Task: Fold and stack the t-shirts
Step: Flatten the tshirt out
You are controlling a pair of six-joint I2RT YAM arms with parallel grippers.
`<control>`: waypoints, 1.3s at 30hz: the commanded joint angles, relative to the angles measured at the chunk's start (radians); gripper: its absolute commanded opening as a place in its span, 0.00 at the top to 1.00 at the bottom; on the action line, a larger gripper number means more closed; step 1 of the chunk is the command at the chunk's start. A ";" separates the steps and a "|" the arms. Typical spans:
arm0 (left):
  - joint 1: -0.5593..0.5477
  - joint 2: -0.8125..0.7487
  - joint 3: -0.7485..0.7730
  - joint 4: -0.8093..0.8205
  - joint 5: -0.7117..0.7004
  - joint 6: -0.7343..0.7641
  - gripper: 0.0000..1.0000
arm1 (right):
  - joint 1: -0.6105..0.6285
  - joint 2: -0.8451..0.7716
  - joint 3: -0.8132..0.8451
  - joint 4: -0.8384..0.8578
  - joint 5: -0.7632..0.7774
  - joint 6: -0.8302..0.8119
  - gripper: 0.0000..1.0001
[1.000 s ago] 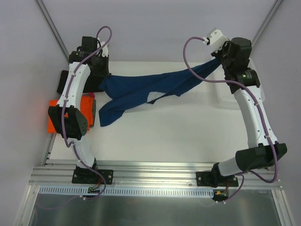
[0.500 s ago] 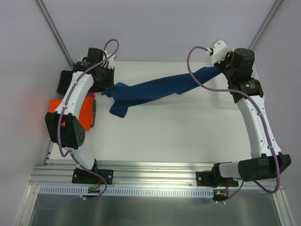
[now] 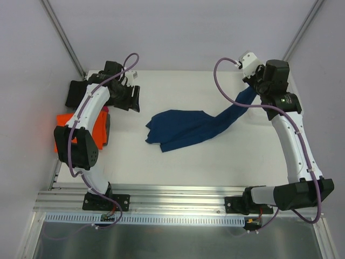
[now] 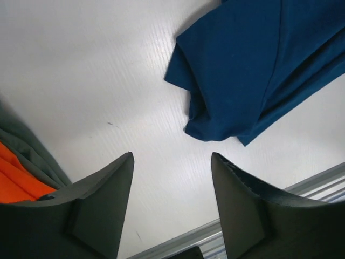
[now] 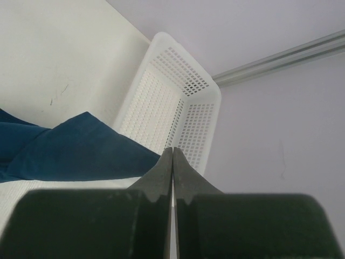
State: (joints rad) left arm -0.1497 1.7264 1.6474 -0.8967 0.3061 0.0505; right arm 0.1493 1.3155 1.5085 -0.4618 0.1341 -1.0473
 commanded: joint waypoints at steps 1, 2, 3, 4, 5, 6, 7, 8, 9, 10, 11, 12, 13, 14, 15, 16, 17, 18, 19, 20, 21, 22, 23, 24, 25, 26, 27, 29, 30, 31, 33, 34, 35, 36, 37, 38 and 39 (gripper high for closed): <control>-0.001 0.032 0.012 -0.021 0.050 -0.017 0.42 | -0.005 -0.027 0.036 0.023 -0.010 0.015 0.99; -0.001 0.039 -0.007 -0.031 0.101 -0.020 0.54 | -0.004 -0.025 0.038 0.023 -0.010 0.015 1.00; -0.001 0.041 -0.018 -0.036 0.140 -0.027 0.58 | -0.005 -0.024 0.038 0.023 -0.011 0.013 0.99; -0.001 0.039 -0.035 -0.042 0.177 -0.046 0.59 | -0.004 -0.024 0.038 0.023 -0.010 0.015 0.99; -0.001 0.041 -0.066 -0.050 0.259 -0.047 0.58 | -0.004 -0.022 0.038 0.022 -0.011 0.016 0.99; -0.016 0.047 -0.076 -0.089 0.283 -0.046 0.54 | -0.004 -0.021 0.038 0.020 -0.013 0.018 0.99; -0.027 0.058 -0.089 -0.111 0.295 -0.025 0.47 | -0.004 -0.019 0.039 0.022 -0.017 0.026 0.99; -0.043 0.099 -0.087 -0.140 0.306 -0.003 0.41 | -0.004 -0.016 0.041 0.023 -0.019 0.032 0.99; -0.072 0.123 -0.086 -0.178 0.335 0.017 0.39 | -0.004 -0.009 0.048 0.023 -0.024 0.036 0.99; -0.085 0.137 -0.090 -0.208 0.356 0.032 0.38 | -0.004 -0.004 0.056 0.022 -0.031 0.053 0.99; -0.093 0.145 -0.109 -0.203 0.358 0.023 0.39 | -0.004 0.002 0.064 0.020 -0.034 0.059 0.99; -0.102 0.144 -0.115 -0.196 0.363 0.019 0.40 | -0.005 0.017 0.082 0.018 -0.036 0.064 0.99; -0.125 0.145 -0.115 -0.192 0.366 0.018 0.41 | -0.001 0.025 0.090 0.018 -0.042 0.067 0.99; -0.132 0.153 -0.109 -0.192 0.372 0.017 0.42 | 0.001 0.036 0.099 0.018 -0.042 0.067 0.99; -0.143 0.157 -0.107 -0.196 0.386 0.018 0.43 | 0.004 0.057 0.122 0.018 -0.041 0.067 1.00; -0.161 0.163 -0.101 -0.197 0.389 0.017 0.47 | 0.013 0.065 0.134 0.018 -0.042 0.067 0.99; -0.175 0.179 -0.087 -0.199 0.386 0.022 0.47 | 0.018 0.077 0.151 0.020 -0.042 0.067 0.99; -0.188 0.189 -0.077 -0.203 0.378 0.025 0.48 | 0.024 0.088 0.165 0.020 -0.044 0.066 0.99; -0.214 0.199 -0.067 -0.209 0.361 0.031 0.48 | 0.036 0.111 0.194 0.018 -0.041 0.064 1.00; -0.224 0.223 -0.045 -0.212 0.357 0.037 0.48 | 0.044 0.120 0.206 0.021 -0.041 0.063 0.99; -0.235 0.235 -0.034 -0.217 0.346 0.043 0.48 | 0.048 0.129 0.220 0.022 -0.036 0.063 1.00; -0.267 0.252 -0.023 -0.223 0.305 0.064 0.48 | 0.059 0.149 0.245 0.022 -0.037 0.063 0.99; -0.281 0.284 0.001 -0.241 0.283 0.075 0.49 | 0.064 0.156 0.254 0.023 -0.036 0.063 1.00; -0.295 0.304 0.012 -0.249 0.263 0.092 0.50 | 0.067 0.166 0.265 0.023 -0.034 0.063 0.99; -0.304 0.320 0.020 -0.258 0.257 0.095 0.51 | 0.075 0.174 0.274 0.025 -0.034 0.063 0.99; -0.318 0.340 0.019 -0.257 0.254 0.094 0.51 | 0.079 0.189 0.291 0.025 -0.033 0.063 0.99; -0.324 0.347 0.014 -0.248 0.249 0.095 0.52 | 0.081 0.194 0.300 0.025 -0.033 0.063 0.99; -0.332 0.369 0.002 -0.242 0.237 0.095 0.54 | 0.090 0.209 0.320 0.026 -0.027 0.058 0.99; -0.333 0.375 0.000 -0.239 0.237 0.092 0.54 | 0.091 0.212 0.325 0.028 -0.024 0.056 0.99; -0.333 0.383 -0.003 -0.240 0.235 0.094 0.54 | 0.091 0.215 0.329 0.028 -0.024 0.058 0.99; -0.333 0.398 -0.003 -0.240 0.235 0.098 0.54 | 0.090 0.217 0.332 0.029 -0.022 0.058 0.99; -0.333 0.398 -0.004 -0.239 0.235 0.098 0.54 | 0.090 0.215 0.331 0.028 -0.024 0.058 0.99; -0.333 0.400 -0.006 -0.238 0.235 0.098 0.54 | 0.090 0.215 0.331 0.028 -0.021 0.058 0.99; -0.333 0.401 -0.005 -0.237 0.237 0.097 0.54 | 0.091 0.212 0.328 0.028 -0.022 0.058 0.99; -0.333 0.401 -0.003 -0.238 0.235 0.095 0.54 | 0.091 0.212 0.328 0.028 -0.019 0.058 0.99; -0.332 0.403 -0.001 -0.237 0.232 0.097 0.54 | 0.091 0.212 0.328 0.028 -0.019 0.058 1.00; -0.330 0.404 -0.001 -0.237 0.231 0.092 0.53 | 0.091 0.212 0.328 0.026 -0.019 0.056 0.99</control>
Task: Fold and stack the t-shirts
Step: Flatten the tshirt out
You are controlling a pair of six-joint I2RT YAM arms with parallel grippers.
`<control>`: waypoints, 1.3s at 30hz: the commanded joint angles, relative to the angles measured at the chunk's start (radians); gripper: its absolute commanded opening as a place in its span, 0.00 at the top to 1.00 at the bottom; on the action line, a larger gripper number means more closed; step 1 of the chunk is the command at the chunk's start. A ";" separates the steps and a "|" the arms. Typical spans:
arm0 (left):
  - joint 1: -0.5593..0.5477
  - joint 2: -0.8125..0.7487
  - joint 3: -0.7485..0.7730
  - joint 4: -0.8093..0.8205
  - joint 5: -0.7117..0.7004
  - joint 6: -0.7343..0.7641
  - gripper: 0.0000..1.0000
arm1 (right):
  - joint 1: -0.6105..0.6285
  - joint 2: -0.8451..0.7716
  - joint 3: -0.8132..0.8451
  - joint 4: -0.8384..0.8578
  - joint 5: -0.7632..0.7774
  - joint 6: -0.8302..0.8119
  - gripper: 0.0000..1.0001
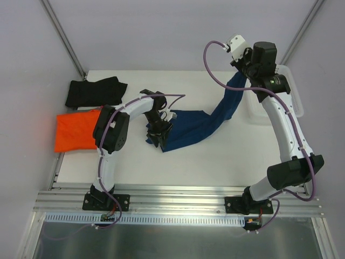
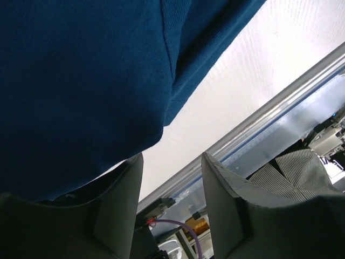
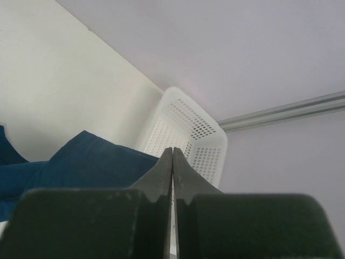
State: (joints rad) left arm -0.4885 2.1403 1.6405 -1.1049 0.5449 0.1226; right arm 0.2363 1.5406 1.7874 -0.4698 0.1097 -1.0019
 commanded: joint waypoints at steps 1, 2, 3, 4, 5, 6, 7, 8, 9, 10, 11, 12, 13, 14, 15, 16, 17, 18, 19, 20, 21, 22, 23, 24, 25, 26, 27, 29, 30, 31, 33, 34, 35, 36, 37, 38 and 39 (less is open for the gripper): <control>0.011 -0.010 0.004 -0.027 -0.011 0.022 0.52 | 0.005 -0.013 0.049 0.036 0.005 0.011 0.99; 0.011 0.001 0.005 -0.021 -0.011 0.020 0.51 | 0.005 -0.013 0.050 0.037 0.005 0.009 0.99; 0.011 0.010 0.008 -0.016 -0.013 0.022 0.51 | 0.006 -0.011 0.053 0.039 0.007 0.011 0.99; 0.013 0.035 0.018 -0.010 -0.013 0.020 0.51 | 0.005 -0.008 0.055 0.037 0.007 0.011 0.99; 0.011 0.050 0.027 -0.012 -0.013 0.020 0.50 | 0.005 -0.007 0.058 0.036 0.005 0.011 0.99; 0.013 0.064 0.039 -0.013 -0.010 0.015 0.50 | 0.005 -0.004 0.061 0.037 0.005 0.011 1.00; 0.011 0.088 0.059 -0.013 -0.007 0.014 0.50 | 0.005 -0.001 0.064 0.036 0.005 0.011 0.99; 0.011 0.099 0.068 -0.013 -0.002 0.014 0.51 | 0.005 0.001 0.066 0.036 0.005 0.013 1.00; 0.011 0.108 0.079 -0.013 -0.005 0.014 0.51 | 0.006 0.001 0.067 0.036 0.004 0.013 0.99; 0.013 0.124 0.096 -0.012 -0.003 0.012 0.51 | 0.006 0.001 0.066 0.036 0.005 0.013 0.99; 0.013 0.131 0.102 -0.013 -0.003 0.011 0.51 | 0.006 0.001 0.064 0.034 0.004 0.014 0.99; 0.011 0.139 0.108 -0.012 -0.002 0.011 0.51 | 0.006 0.000 0.063 0.034 0.007 0.014 0.99; 0.011 0.150 0.116 -0.013 -0.002 0.011 0.51 | 0.005 0.000 0.061 0.034 0.007 0.013 0.99; 0.011 0.153 0.119 -0.013 0.001 0.008 0.52 | 0.005 -0.002 0.058 0.034 0.007 0.013 0.99; 0.010 0.155 0.122 -0.013 0.001 0.008 0.54 | 0.006 -0.002 0.055 0.034 0.007 0.013 0.99; 0.010 0.153 0.124 -0.015 0.000 0.006 0.56 | 0.006 -0.005 0.053 0.034 0.008 0.013 0.99; 0.010 0.152 0.121 -0.013 -0.002 0.006 0.59 | 0.005 -0.005 0.050 0.034 0.008 0.013 0.99; 0.010 0.150 0.119 -0.015 -0.005 0.006 0.69 | 0.005 -0.007 0.049 0.036 0.010 0.013 0.99; 0.011 0.145 0.113 -0.015 -0.006 0.008 0.74 | 0.005 -0.007 0.047 0.039 0.010 0.013 0.99; 0.010 0.141 0.110 -0.015 -0.008 0.006 0.81 | 0.005 -0.005 0.046 0.037 0.010 0.013 0.99; 0.010 0.138 0.108 -0.015 -0.007 0.005 0.86 | 0.003 -0.002 0.046 0.037 0.010 0.013 0.99; 0.011 0.129 0.102 -0.016 -0.008 0.008 1.00 | 0.004 -0.002 0.047 0.039 0.010 0.013 1.00; 0.010 0.124 0.104 -0.016 -0.013 0.008 1.00 | 0.005 0.000 0.049 0.039 0.010 0.014 0.99; 0.011 0.119 0.101 -0.018 -0.019 0.006 1.00 | 0.005 0.006 0.058 0.037 0.007 0.016 0.99; 0.011 0.101 0.093 -0.019 -0.023 0.006 1.00 | 0.005 0.007 0.063 0.036 0.005 0.016 1.00; 0.011 0.089 0.085 -0.019 -0.028 0.008 1.00 | 0.005 0.009 0.067 0.034 0.004 0.016 0.99; 0.014 0.069 0.076 -0.018 -0.036 0.009 1.00 | 0.006 0.010 0.070 0.034 0.007 0.013 1.00; 0.028 -0.015 0.039 -0.010 -0.072 0.008 1.00 | 0.003 0.006 0.066 0.039 0.022 -0.009 0.99; 0.036 -0.049 0.026 -0.003 -0.086 0.008 1.00 | 0.003 0.001 0.061 0.048 0.031 -0.017 0.99; 0.042 -0.125 0.006 0.000 -0.124 0.008 1.00 | 0.001 -0.003 0.049 0.052 0.039 -0.030 0.99; 0.060 -0.233 0.007 0.002 -0.164 0.023 1.00 | -0.011 -0.026 0.040 0.069 0.060 -0.055 0.99; 0.067 -0.265 0.015 0.000 -0.189 0.031 1.00 | -0.017 -0.034 0.035 0.072 0.062 -0.056 0.99; 0.076 -0.298 0.028 0.000 -0.236 0.040 1.00 | -0.026 -0.052 0.027 0.074 0.064 -0.053 0.99; 0.079 -0.327 0.042 -0.001 -0.261 0.060 1.00 | -0.043 -0.063 0.020 0.079 0.062 -0.040 0.99; 0.082 -0.368 0.085 -0.001 -0.281 0.071 1.00 | -0.051 -0.072 0.011 0.076 0.064 -0.032 0.99; 0.083 -0.382 0.111 -0.003 -0.301 0.080 1.00 | -0.054 -0.092 -0.014 0.076 0.062 -0.027 0.99; 0.085 -0.394 0.167 -0.015 -0.342 0.089 1.00 | -0.060 -0.102 -0.025 0.077 0.065 -0.027 0.99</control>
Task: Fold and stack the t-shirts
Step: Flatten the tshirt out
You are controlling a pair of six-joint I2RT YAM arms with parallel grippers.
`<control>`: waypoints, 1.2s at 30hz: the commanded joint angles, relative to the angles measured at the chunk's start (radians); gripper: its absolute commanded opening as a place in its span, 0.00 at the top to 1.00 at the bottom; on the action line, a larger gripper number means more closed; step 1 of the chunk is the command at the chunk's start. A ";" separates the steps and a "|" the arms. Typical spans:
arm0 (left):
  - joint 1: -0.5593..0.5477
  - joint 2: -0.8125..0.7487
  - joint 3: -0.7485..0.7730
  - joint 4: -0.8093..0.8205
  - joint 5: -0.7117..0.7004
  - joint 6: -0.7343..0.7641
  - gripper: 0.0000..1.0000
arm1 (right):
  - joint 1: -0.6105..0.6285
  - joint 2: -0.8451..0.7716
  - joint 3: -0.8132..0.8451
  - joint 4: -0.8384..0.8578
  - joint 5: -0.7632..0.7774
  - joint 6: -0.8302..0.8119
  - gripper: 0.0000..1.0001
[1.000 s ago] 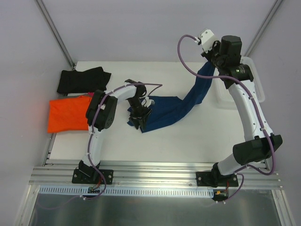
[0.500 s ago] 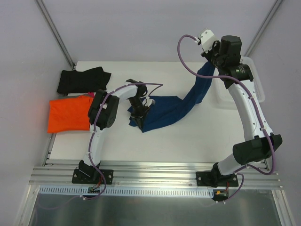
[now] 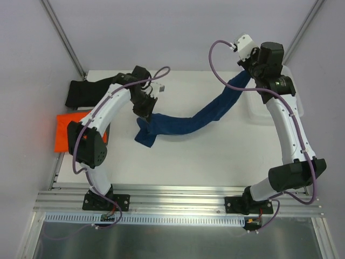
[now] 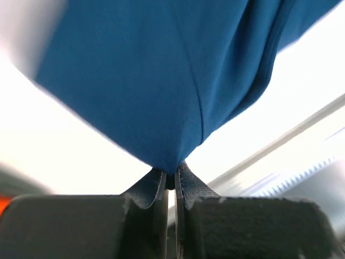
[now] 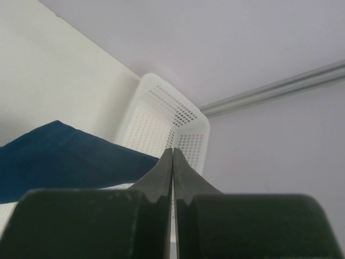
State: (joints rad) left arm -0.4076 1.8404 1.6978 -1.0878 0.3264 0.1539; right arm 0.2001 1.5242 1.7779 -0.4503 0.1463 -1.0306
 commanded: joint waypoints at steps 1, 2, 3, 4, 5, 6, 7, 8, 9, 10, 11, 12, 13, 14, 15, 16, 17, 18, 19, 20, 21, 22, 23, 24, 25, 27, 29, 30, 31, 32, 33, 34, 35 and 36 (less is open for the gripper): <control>0.004 -0.096 0.144 -0.041 -0.138 0.061 1.00 | -0.024 -0.094 -0.024 0.059 0.029 -0.003 0.99; 0.004 -0.096 0.175 -0.049 -0.151 0.064 1.00 | -0.024 -0.102 -0.032 0.062 0.030 -0.008 0.99; 0.004 -0.099 0.222 -0.058 -0.171 0.070 1.00 | -0.024 -0.114 -0.038 0.065 0.033 -0.017 1.00; 0.004 -0.104 0.238 -0.057 -0.181 0.087 1.00 | -0.025 -0.117 -0.037 0.070 0.039 -0.022 0.99; 0.004 -0.113 0.247 -0.058 -0.199 0.126 1.00 | -0.028 -0.122 -0.032 0.082 0.053 -0.025 0.99; 0.004 -0.115 0.263 -0.070 -0.208 0.147 1.00 | -0.033 -0.124 -0.026 0.084 0.058 -0.028 0.99; 0.006 -0.113 0.272 -0.083 -0.217 0.162 1.00 | -0.036 -0.125 -0.022 0.087 0.061 -0.028 0.99; 0.007 -0.109 0.286 -0.098 -0.219 0.165 1.00 | -0.041 -0.125 -0.012 0.094 0.073 -0.025 0.99; 0.009 -0.109 0.293 -0.127 -0.183 0.168 1.00 | -0.042 -0.128 -0.006 0.097 0.075 -0.023 0.99; 0.009 -0.109 0.301 -0.132 -0.170 0.173 1.00 | -0.044 -0.130 0.000 0.099 0.082 -0.016 0.99; 0.010 -0.118 0.322 -0.126 -0.177 0.168 1.00 | -0.045 -0.130 0.008 0.107 0.085 -0.013 0.99; 0.010 -0.122 0.344 -0.118 -0.203 0.168 1.00 | -0.045 -0.134 0.021 0.111 0.088 -0.010 0.99; 0.010 -0.131 0.370 -0.107 -0.207 0.168 1.00 | -0.047 -0.136 0.032 0.111 0.093 -0.008 0.99; 0.010 -0.153 0.406 -0.101 -0.211 0.186 1.00 | -0.045 -0.142 0.038 0.110 0.099 -0.003 1.00; 0.010 -0.162 0.430 -0.101 -0.213 0.196 1.00 | -0.047 -0.147 0.035 0.114 0.104 -0.003 0.99; 0.010 -0.171 0.450 -0.107 -0.198 0.202 1.00 | -0.045 -0.165 0.029 0.117 0.111 -0.005 0.99; 0.010 -0.193 0.473 -0.107 -0.197 0.199 1.00 | -0.047 -0.173 0.019 0.124 0.113 -0.011 1.00; 0.010 -0.202 0.476 -0.106 -0.205 0.196 1.00 | -0.050 -0.185 0.005 0.124 0.113 -0.011 0.99; 0.010 -0.210 0.470 -0.119 -0.214 0.197 1.00 | -0.051 -0.202 -0.024 0.122 0.108 -0.011 0.99; 0.010 -0.219 0.445 -0.139 -0.195 0.200 0.99 | -0.053 -0.213 -0.040 0.111 0.101 0.004 0.99; 0.010 -0.222 0.429 -0.177 -0.156 0.210 0.92 | -0.051 -0.222 -0.054 0.101 0.092 0.012 0.99; 0.010 -0.221 0.404 -0.211 -0.054 0.232 0.78 | -0.051 -0.242 -0.084 0.091 0.075 0.021 0.99; 0.010 -0.230 0.322 -0.246 -0.024 0.225 0.63 | -0.051 -0.249 -0.096 0.087 0.072 0.023 0.99; 0.010 -0.233 0.274 -0.250 -0.006 0.216 0.62 | -0.051 -0.256 -0.107 0.087 0.068 0.026 0.99; 0.010 -0.237 0.232 -0.248 0.028 0.185 0.62 | -0.053 -0.263 -0.124 0.090 0.075 0.026 0.99; 0.010 -0.244 0.143 -0.247 0.054 0.171 0.54 | -0.054 -0.268 -0.133 0.090 0.076 0.024 0.99; 0.010 -0.225 0.112 -0.256 0.056 0.183 0.54 | -0.059 -0.266 -0.130 0.090 0.075 0.024 1.00; 0.012 -0.218 0.112 -0.256 0.042 0.188 0.56 | -0.059 -0.265 -0.127 0.090 0.073 0.026 0.99; 0.015 -0.207 0.115 -0.256 0.034 0.188 0.58 | -0.060 -0.262 -0.123 0.087 0.067 0.027 1.00; 0.021 -0.182 0.138 -0.256 0.045 0.187 0.62 | -0.059 -0.257 -0.112 0.087 0.065 0.029 0.99; 0.033 -0.170 0.152 -0.258 0.054 0.185 0.65 | -0.059 -0.251 -0.106 0.085 0.065 0.029 0.99; 0.038 -0.143 0.180 -0.258 0.062 0.173 0.65 | -0.060 -0.248 -0.101 0.084 0.064 0.027 0.99; 0.039 -0.127 0.194 -0.259 0.078 0.171 0.66 | -0.060 -0.245 -0.095 0.082 0.059 0.027 0.99; 0.039 -0.110 0.209 -0.267 0.095 0.171 0.66 | -0.062 -0.237 -0.092 0.081 0.061 0.026 1.00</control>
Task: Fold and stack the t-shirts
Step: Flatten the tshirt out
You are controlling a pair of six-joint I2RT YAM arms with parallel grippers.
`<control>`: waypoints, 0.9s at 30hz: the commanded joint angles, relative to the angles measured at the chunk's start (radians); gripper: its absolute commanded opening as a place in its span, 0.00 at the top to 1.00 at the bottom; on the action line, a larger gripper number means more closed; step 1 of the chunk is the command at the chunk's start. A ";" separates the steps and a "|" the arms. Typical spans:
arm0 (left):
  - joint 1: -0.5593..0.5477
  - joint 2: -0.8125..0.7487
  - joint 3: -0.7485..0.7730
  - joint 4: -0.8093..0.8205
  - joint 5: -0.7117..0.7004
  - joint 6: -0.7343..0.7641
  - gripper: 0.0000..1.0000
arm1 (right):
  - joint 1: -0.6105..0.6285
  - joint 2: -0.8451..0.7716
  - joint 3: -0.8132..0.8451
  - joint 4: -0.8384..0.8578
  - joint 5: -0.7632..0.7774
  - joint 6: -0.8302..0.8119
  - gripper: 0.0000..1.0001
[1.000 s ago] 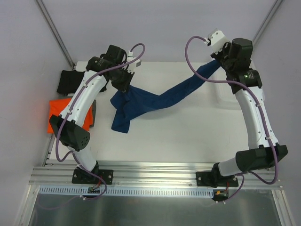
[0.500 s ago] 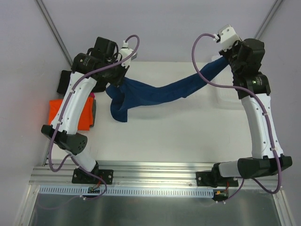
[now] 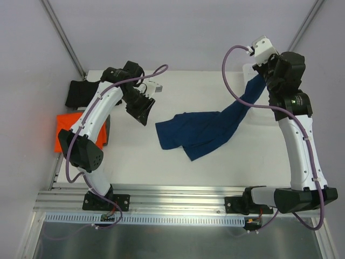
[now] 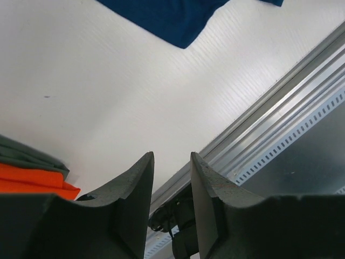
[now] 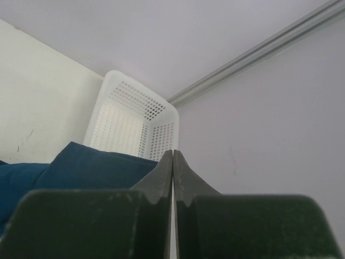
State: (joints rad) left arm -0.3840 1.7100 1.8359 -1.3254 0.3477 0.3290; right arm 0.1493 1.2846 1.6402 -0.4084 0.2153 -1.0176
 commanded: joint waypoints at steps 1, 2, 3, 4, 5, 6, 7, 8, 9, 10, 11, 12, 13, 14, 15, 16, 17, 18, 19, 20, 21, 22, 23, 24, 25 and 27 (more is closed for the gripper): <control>0.016 0.037 0.086 -0.046 0.089 -0.005 0.67 | -0.011 0.005 0.050 0.033 -0.014 0.016 0.99; 0.016 0.068 0.104 -0.054 0.112 -0.008 0.68 | -0.010 0.007 0.056 0.028 -0.022 0.019 0.99; 0.014 0.083 0.112 -0.064 0.191 -0.001 0.68 | -0.010 0.010 0.069 0.025 -0.027 0.022 0.99; 0.013 0.111 0.126 -0.081 0.226 -0.004 0.69 | -0.008 0.013 0.075 0.017 -0.036 0.027 0.99; 0.008 0.123 0.128 -0.080 0.256 -0.011 0.69 | -0.010 0.016 0.084 0.016 -0.037 0.028 0.99; -0.012 0.134 0.131 -0.080 0.296 -0.013 0.70 | -0.010 0.019 0.098 0.013 -0.037 0.028 0.99; -0.032 0.160 0.137 -0.078 0.298 -0.010 0.73 | -0.008 0.025 0.101 0.011 -0.036 0.028 0.99; -0.051 0.172 0.135 -0.072 0.290 -0.008 0.73 | -0.010 0.025 0.102 0.011 -0.031 0.025 1.00; -0.073 0.187 0.132 -0.064 0.278 -0.001 0.73 | -0.010 0.025 0.101 0.013 -0.033 0.024 1.00; -0.126 0.219 0.131 -0.054 0.242 -0.001 0.70 | -0.011 0.024 0.081 0.013 -0.034 0.022 0.99; -0.153 0.238 0.137 -0.052 0.231 0.001 0.65 | -0.010 0.022 0.067 0.011 -0.037 0.027 0.99; -0.183 0.259 0.144 -0.049 0.217 0.002 0.61 | -0.010 0.019 0.049 0.010 -0.050 0.028 0.99; -0.237 0.292 0.161 -0.046 0.177 0.004 0.58 | -0.010 0.015 0.021 0.005 -0.057 0.030 0.99; -0.269 0.306 0.166 -0.029 0.133 0.010 0.53 | -0.008 0.012 0.012 0.002 -0.063 0.045 0.99; -0.297 0.318 0.166 -0.006 0.078 0.010 0.53 | -0.008 0.009 0.006 -0.004 -0.076 0.053 0.99; -0.346 0.338 0.157 0.015 -0.028 0.007 0.52 | -0.008 0.007 -0.002 -0.010 -0.080 0.056 1.00; -0.369 0.358 0.154 0.043 -0.061 0.005 0.52 | -0.005 -0.004 -0.006 -0.013 -0.085 0.059 1.00; -0.386 0.358 0.154 0.055 -0.090 -0.004 0.52 | -0.005 -0.010 -0.011 -0.013 -0.085 0.060 0.99; -0.407 0.376 0.155 0.067 -0.120 -0.011 0.52 | -0.007 -0.017 -0.017 -0.015 -0.083 0.062 0.99; -0.436 0.384 0.155 0.081 -0.150 -0.013 0.51 | -0.005 -0.036 -0.028 -0.015 -0.080 0.062 0.99; -0.453 0.393 0.157 0.098 -0.168 -0.013 0.50 | -0.007 -0.047 -0.040 -0.015 -0.079 0.060 0.99; -0.467 0.420 0.166 0.106 -0.183 -0.013 0.50 | -0.007 -0.057 -0.051 -0.013 -0.079 0.060 0.99; -0.490 0.439 0.175 0.112 -0.202 -0.013 0.50 | -0.007 -0.077 -0.075 -0.013 -0.079 0.059 1.00; -0.500 0.456 0.184 0.123 -0.208 -0.013 0.48 | -0.008 -0.086 -0.088 -0.012 -0.080 0.060 1.00; -0.507 0.494 0.213 0.127 -0.213 -0.013 0.47 | -0.008 -0.096 -0.097 -0.012 -0.080 0.060 0.99; -0.527 0.533 0.250 0.137 -0.245 -0.016 0.44 | -0.008 -0.119 -0.124 -0.015 -0.085 0.062 0.99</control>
State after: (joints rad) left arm -0.8978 2.1941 2.0232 -1.2144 0.2012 0.3218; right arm 0.1463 1.2358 1.5295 -0.4557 0.1448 -0.9764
